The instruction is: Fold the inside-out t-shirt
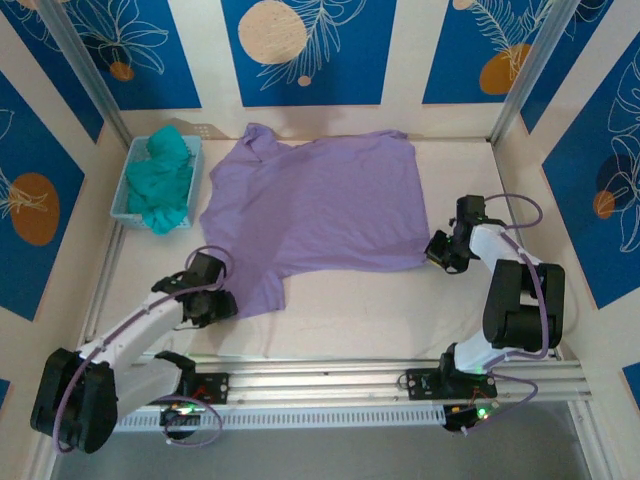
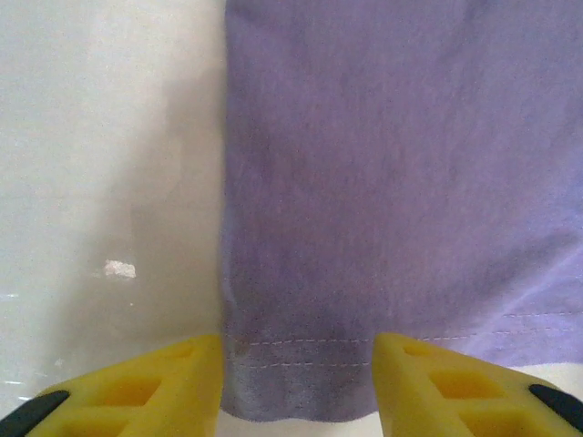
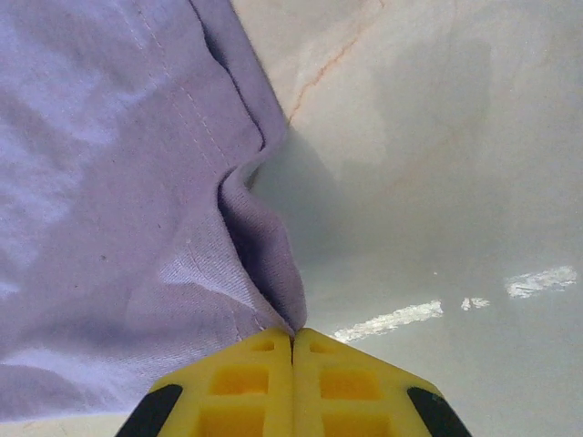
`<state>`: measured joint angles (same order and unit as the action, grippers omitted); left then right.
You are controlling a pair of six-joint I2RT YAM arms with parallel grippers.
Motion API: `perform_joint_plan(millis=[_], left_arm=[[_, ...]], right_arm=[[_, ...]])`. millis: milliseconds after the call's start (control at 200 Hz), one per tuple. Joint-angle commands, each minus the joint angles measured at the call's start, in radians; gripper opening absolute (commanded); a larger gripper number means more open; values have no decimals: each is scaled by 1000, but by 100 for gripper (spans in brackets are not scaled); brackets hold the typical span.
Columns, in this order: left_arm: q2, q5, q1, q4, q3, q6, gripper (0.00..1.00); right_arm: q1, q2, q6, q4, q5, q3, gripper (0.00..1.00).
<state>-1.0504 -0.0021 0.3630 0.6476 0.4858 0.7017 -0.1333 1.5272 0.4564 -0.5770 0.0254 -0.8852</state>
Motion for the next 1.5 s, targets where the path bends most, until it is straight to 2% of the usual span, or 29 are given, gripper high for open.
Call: perform_joint_plan(millis=[0, 210, 540, 750, 925, 1105, 1225, 1345, 1495], left_arm=[[-18, -17, 14, 9, -30, 17, 45], [-55, -11, 14, -51, -62, 8, 36], [-46, 2, 14, -91, -76, -19, 0], [102, 1, 14, -32, -45, -3, 0], [325, 10, 14, 108, 9, 67, 0], [517, 73, 15, 219, 29, 168, 0], [623, 67, 14, 343, 108, 189, 0], [679, 35, 14, 458, 221, 185, 0], [659, 13, 15, 506, 349, 160, 0]], right_arm=[[-8, -29, -2, 9, -29, 18, 0], [-9, -21, -4, 20, -37, 23, 0], [-17, -72, 1, 46, -9, 62, 0], [-31, -183, 4, 68, -12, 106, 0], [-50, -347, 34, 74, -14, 191, 0], [-100, -539, 71, 59, -25, 275, 0], [-133, -648, 83, 27, -31, 305, 0], [-163, -734, 83, -20, -41, 313, 0], [-165, -809, 103, -46, -30, 309, 0]])
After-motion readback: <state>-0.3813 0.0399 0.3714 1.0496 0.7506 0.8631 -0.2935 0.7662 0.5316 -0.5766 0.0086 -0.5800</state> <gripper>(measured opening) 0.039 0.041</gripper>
